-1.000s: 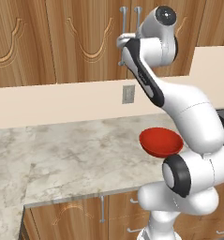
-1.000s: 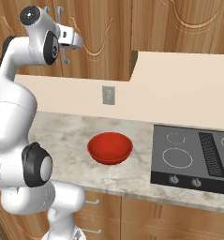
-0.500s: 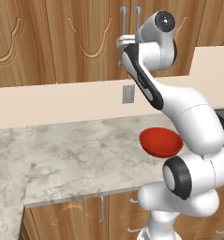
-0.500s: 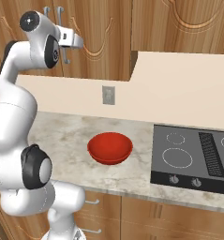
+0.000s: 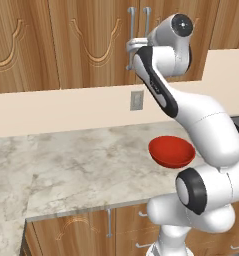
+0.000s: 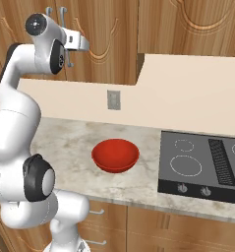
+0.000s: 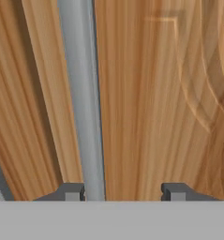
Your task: Open the cabinet and setup a tea strainer by placing it in the bowl upright.
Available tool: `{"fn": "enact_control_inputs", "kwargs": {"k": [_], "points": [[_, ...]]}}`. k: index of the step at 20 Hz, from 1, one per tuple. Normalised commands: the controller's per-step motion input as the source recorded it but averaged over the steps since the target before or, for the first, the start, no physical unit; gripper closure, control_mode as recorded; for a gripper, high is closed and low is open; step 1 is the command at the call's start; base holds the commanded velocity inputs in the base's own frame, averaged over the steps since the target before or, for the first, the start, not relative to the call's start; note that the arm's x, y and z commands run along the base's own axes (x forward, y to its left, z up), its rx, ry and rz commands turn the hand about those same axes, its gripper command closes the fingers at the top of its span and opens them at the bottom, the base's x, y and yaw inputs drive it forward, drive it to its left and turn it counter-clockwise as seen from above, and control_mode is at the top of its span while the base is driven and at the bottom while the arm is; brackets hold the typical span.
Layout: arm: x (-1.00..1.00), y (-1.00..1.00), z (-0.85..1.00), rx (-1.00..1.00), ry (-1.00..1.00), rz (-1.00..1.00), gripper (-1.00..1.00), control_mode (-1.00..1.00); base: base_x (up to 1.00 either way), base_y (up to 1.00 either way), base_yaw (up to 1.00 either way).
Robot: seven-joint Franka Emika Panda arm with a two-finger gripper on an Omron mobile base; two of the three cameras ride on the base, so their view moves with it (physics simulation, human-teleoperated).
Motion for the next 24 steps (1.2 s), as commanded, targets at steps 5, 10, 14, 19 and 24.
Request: {"fn": "enact_control_inputs", "kwargs": {"k": [5, 10, 14, 19, 24], "points": [[0.06, -0.03, -0.01, 0.0, 0.0, 0.01, 1.0, -1.0, 0.0, 0.0, 0.0], [0.22, 0.0, -0.01, -0.01, 0.0, -0.02, 1.0, -1.0, 0.0, 0.0, 0.0], [0.2, 0.15, -0.11, -0.13, 0.0, -0.18, 1.0, -1.0, 0.0, 0.0, 0.0], [0.27, 0.03, -0.23, -0.05, 0.0, -0.09, 1.0, -1.0, 0.0, 0.0, 0.0], [0.17, -0.08, -0.04, 0.01, 0.0, 0.0, 1.0, -1.0, 0.0, 0.0, 0.0]]}}
